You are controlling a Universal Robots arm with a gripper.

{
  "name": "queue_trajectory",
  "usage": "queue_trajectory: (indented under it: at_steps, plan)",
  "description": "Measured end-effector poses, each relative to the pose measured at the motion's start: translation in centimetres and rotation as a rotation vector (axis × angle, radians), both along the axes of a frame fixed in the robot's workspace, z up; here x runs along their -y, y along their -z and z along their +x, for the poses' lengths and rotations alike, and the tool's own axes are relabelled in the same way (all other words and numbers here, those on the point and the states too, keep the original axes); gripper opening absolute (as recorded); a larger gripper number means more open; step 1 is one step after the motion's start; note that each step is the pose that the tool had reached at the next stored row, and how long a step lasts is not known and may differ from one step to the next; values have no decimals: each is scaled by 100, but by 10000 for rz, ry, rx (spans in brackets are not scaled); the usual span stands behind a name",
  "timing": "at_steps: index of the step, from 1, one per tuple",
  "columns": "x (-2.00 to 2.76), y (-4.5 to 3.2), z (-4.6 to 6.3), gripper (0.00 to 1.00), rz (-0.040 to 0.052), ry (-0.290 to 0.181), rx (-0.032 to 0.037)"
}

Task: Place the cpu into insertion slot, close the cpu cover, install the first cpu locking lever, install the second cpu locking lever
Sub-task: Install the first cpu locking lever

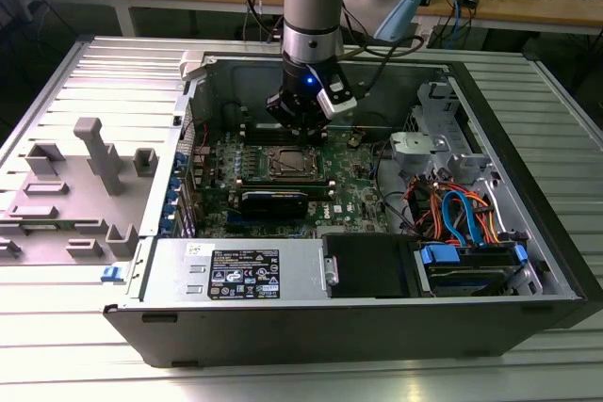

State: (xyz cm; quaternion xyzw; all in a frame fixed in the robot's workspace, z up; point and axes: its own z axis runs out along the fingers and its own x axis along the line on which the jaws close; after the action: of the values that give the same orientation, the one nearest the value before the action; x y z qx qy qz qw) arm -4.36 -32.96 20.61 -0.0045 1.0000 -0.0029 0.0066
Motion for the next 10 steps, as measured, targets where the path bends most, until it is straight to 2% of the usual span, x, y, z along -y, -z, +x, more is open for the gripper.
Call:
queue_trajectory:
  at_steps: [5,10]
  plan:
    - [0,-2,0,11,0,-1,1]
    - [1,4,12,11,-1,-1,-45]
